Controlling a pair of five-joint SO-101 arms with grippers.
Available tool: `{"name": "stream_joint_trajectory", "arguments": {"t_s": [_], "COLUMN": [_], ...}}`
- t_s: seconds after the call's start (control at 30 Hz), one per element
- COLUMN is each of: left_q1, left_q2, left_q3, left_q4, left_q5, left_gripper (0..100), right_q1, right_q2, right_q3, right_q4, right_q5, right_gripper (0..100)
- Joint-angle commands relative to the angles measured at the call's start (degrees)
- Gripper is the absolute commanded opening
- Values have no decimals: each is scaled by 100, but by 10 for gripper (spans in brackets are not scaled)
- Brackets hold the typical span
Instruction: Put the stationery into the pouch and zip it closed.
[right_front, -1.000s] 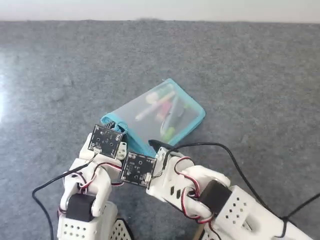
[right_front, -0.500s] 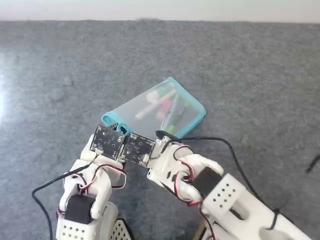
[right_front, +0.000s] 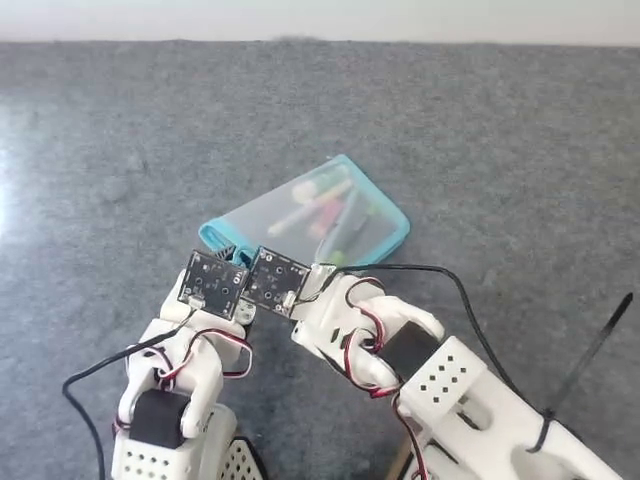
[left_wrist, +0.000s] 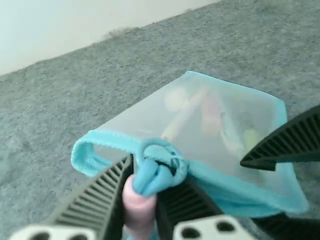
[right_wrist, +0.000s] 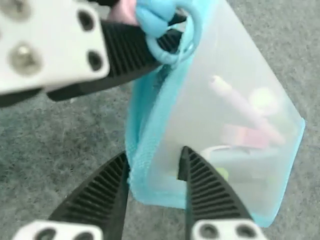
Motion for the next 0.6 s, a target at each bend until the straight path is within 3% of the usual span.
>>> {"name": "stream_joint_trajectory", "arguments": {"t_s": [0.0,0.27,0.57], "left_q1": [88,44,35], "left_q2": [26,18,9], "left_q3": [-295,-286,-286], "left_q4": [26,26,18], "left_q5": [79,79,62], "left_gripper": [10,10,11], "right_q1": [180,251,-426], "right_q2": [268,356,-1631], "right_q3": [-563,-651,-448], "right_q4": [-127,426,2105], "right_q5": [35,273,651], "right_gripper": [5,7,7]}}
